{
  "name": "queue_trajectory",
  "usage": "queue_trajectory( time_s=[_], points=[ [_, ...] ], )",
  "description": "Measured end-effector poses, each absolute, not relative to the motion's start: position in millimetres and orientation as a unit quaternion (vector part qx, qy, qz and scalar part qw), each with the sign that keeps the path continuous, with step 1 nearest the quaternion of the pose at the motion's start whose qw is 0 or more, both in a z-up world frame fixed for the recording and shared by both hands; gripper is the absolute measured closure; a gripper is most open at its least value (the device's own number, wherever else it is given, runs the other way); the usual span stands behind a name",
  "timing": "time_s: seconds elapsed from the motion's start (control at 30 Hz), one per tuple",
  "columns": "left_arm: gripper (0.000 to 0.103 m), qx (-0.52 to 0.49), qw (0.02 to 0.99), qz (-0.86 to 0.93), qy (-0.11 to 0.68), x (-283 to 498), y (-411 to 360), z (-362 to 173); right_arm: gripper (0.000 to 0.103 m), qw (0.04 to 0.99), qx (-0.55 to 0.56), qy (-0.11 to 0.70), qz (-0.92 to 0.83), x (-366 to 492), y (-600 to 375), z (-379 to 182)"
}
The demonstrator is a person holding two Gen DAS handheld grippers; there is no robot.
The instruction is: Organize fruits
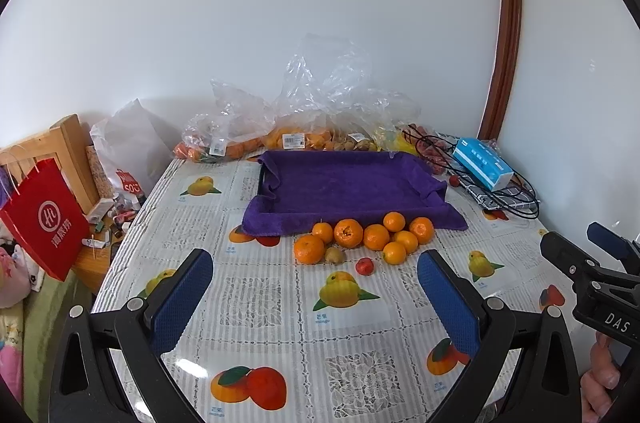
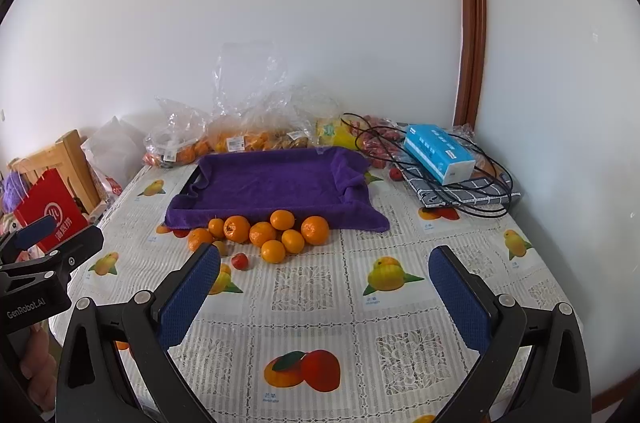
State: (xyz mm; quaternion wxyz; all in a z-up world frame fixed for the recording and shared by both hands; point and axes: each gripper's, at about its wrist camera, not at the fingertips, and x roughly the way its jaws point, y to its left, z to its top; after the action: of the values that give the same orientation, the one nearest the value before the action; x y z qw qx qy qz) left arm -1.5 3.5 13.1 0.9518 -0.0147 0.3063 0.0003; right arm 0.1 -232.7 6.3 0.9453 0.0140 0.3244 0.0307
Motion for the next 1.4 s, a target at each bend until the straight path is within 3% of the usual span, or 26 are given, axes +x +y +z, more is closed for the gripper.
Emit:
queue_trajectory(
  time_s=[1.4],
  points=[
    [0.000,-0.015,0.952,0.008,0.307,-2.5,9.2,8.1,0.000,0.945,0.025,0.323,0.038,-0.1,-231.3,5.6]
  ],
)
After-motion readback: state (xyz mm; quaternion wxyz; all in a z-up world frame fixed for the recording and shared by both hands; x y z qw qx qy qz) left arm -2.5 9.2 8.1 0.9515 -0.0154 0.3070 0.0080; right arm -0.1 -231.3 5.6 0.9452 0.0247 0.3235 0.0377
